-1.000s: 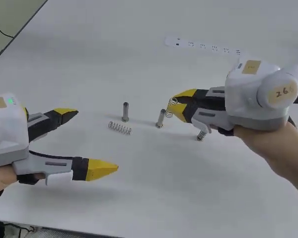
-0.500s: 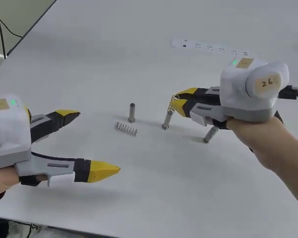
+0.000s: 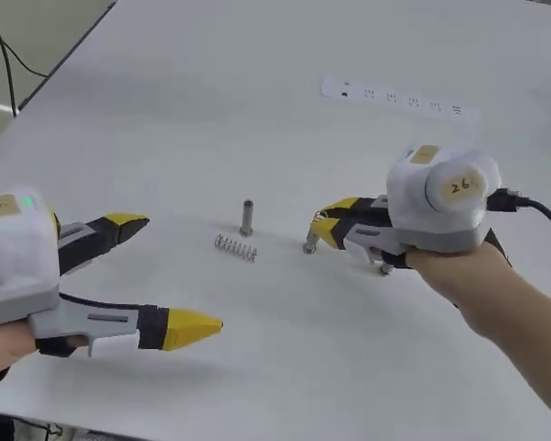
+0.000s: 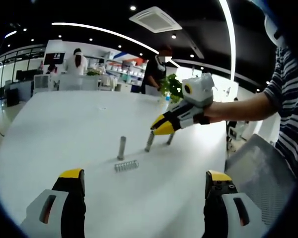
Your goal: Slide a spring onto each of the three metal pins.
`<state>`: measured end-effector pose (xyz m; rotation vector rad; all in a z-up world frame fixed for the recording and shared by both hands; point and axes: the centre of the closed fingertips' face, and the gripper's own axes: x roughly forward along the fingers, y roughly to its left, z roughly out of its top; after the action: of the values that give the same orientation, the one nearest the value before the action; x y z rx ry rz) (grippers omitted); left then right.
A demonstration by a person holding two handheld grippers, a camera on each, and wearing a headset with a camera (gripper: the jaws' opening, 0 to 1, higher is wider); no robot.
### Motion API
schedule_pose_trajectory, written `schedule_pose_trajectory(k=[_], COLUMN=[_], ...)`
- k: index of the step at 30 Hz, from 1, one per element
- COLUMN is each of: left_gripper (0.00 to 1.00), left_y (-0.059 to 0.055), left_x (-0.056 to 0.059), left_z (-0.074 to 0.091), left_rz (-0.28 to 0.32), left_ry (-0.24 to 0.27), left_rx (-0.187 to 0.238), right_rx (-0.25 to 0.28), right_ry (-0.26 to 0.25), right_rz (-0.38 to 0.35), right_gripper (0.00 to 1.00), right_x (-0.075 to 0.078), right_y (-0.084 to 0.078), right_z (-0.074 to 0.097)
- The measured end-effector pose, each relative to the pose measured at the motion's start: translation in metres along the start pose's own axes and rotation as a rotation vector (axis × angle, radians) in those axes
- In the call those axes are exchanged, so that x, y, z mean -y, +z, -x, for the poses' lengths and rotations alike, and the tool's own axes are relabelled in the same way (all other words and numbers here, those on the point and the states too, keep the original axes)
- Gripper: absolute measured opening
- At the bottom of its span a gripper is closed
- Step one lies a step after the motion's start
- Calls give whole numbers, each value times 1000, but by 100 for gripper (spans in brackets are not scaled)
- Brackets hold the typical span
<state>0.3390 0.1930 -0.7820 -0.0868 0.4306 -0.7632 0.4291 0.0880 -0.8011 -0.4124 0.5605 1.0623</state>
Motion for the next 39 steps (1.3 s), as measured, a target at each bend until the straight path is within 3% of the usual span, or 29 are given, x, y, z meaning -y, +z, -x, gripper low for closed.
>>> schedule_pose_trajectory(k=[11, 23, 27, 39], left_gripper=[98, 98, 98, 98], left_y=[0, 0, 0, 1], left_x=[-1, -1, 0, -3], left_z=[1, 2, 2, 3], left_rz=[2, -1, -1, -2], left_ry=[-2, -2, -4, 2], left_rx=[1, 1, 1, 2], right_rx=[-62, -57, -67, -23], right_ry=[9, 23, 32, 28], right_rz=[17, 29, 32, 5], right_gripper=[8, 8, 13, 17], right_x=[0, -3, -4, -4], right_y=[-18, -17, -18, -8], right_z=[-8, -9, -10, 0])
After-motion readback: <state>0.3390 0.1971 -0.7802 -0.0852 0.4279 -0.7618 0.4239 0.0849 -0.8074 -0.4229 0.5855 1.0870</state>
